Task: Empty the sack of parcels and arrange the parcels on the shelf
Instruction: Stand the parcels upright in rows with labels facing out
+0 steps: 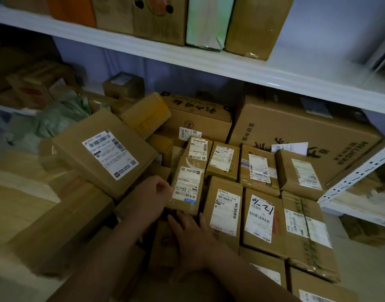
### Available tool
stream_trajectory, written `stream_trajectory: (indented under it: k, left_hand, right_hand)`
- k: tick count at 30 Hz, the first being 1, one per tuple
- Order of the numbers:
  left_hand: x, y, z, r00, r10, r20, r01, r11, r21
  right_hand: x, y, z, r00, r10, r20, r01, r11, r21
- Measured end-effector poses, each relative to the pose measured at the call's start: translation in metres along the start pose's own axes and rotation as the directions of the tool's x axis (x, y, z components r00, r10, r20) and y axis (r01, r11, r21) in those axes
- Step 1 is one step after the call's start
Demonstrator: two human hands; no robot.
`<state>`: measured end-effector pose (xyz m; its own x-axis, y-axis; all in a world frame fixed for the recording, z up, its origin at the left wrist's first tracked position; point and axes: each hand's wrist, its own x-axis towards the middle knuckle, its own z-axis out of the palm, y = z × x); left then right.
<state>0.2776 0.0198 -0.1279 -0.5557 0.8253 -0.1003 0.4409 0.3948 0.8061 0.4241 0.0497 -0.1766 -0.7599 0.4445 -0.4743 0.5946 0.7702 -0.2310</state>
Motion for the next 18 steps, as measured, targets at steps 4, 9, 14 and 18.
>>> stream_trajectory:
  k: [4,9,14,18]
  left_hand:
    - [-0.005,-0.012,-0.011,1.0,0.011,0.027,-0.009,0.998,-0.07]
    - [-0.017,-0.02,-0.03,0.999,0.029,0.043,-0.021,0.984,-0.175]
    - [-0.033,-0.024,-0.043,0.982,0.072,0.173,-0.011,0.944,-0.329]
    - [-0.048,-0.022,-0.043,0.915,0.133,0.381,-0.043,0.97,-0.237]
  right_hand:
    - [0.002,-0.009,0.004,0.982,0.047,-0.182,-0.042,0.999,0.03]
    - [-0.006,-0.004,-0.027,0.955,0.213,-0.209,-0.086,0.868,0.489]
    - [-0.022,-0.004,-0.062,0.908,0.383,-0.168,-0.076,0.547,0.834]
    - [-0.037,-0.01,-0.073,0.917,0.397,-0.038,-0.131,0.39,0.912]
